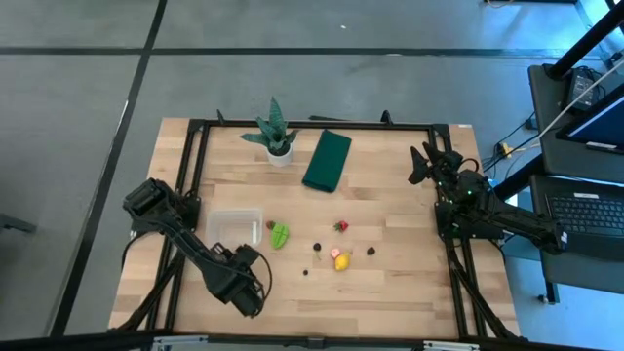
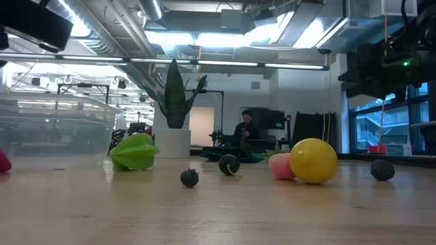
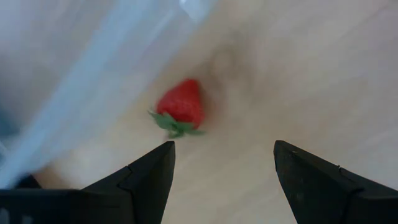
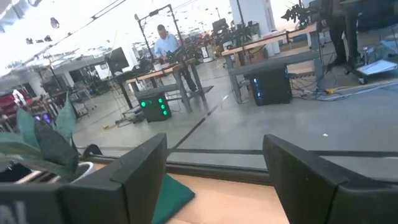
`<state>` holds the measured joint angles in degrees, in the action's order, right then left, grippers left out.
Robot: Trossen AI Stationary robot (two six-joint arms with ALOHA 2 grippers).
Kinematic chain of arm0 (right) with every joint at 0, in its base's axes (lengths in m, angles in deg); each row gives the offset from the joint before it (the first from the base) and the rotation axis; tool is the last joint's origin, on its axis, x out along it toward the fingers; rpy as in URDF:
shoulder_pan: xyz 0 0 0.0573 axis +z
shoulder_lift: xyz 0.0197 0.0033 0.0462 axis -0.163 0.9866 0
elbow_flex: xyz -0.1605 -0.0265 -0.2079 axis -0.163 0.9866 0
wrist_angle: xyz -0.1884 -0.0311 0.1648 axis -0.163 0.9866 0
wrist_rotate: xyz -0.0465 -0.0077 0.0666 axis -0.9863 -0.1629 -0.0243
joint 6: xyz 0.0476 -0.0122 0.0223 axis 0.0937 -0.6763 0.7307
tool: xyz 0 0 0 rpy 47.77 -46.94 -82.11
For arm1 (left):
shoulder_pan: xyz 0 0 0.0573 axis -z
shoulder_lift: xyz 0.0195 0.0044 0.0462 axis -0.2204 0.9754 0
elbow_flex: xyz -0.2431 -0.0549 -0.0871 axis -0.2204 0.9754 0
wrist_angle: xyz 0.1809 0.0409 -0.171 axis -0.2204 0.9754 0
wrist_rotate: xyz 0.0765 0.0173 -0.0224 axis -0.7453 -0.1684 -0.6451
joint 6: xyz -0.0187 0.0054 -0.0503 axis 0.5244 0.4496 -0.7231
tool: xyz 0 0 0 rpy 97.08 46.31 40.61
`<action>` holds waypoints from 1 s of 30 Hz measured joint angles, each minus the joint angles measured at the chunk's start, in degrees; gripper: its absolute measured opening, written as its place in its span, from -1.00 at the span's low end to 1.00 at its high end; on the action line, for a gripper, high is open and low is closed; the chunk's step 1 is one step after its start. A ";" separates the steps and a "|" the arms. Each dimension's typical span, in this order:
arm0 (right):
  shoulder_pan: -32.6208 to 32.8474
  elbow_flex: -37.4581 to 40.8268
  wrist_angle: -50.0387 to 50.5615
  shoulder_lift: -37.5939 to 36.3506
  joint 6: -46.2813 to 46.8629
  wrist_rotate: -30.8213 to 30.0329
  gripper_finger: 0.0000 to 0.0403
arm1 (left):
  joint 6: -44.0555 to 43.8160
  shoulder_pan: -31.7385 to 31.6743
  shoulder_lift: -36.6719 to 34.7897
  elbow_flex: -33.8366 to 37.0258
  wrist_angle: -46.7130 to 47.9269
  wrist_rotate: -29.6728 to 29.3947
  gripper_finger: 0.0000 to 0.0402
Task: Pick and placing Produce into tupperware
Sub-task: Put the bottom strawberry into the transparent bin
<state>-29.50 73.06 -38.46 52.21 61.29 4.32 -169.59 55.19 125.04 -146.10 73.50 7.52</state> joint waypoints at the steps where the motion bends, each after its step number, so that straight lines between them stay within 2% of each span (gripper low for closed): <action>1: 0.00 -0.01 0.01 0.00 1.12 0.00 0.33 | 0.88 -0.19 0.00 0.05 0.68 -0.10 0.31; 5: 0.02 -0.01 0.00 -0.01 6.50 1.60 0.33 | 3.54 -0.88 -0.02 1.76 0.78 -0.13 0.31; 9: 0.00 -0.02 0.00 0.00 6.71 4.00 0.33 | 5.60 -0.83 -0.02 3.83 -0.02 -0.19 0.31; 15: 0.00 -0.01 0.00 0.00 8.22 4.09 0.33 | 5.55 -0.83 -0.02 6.84 -2.40 -0.21 0.31; 25: 0.00 0.00 -0.02 -0.02 11.05 4.48 0.33 | 5.47 -0.83 -0.02 7.02 -3.00 -2.01 0.31; 30: -0.02 -0.01 -0.02 0.00 11.28 5.85 0.33 | 5.43 -1.01 -0.02 7.02 -3.90 -5.23 0.31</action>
<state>-29.52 73.05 -38.48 52.22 72.57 10.17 -164.16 54.18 125.02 -139.08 69.59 2.29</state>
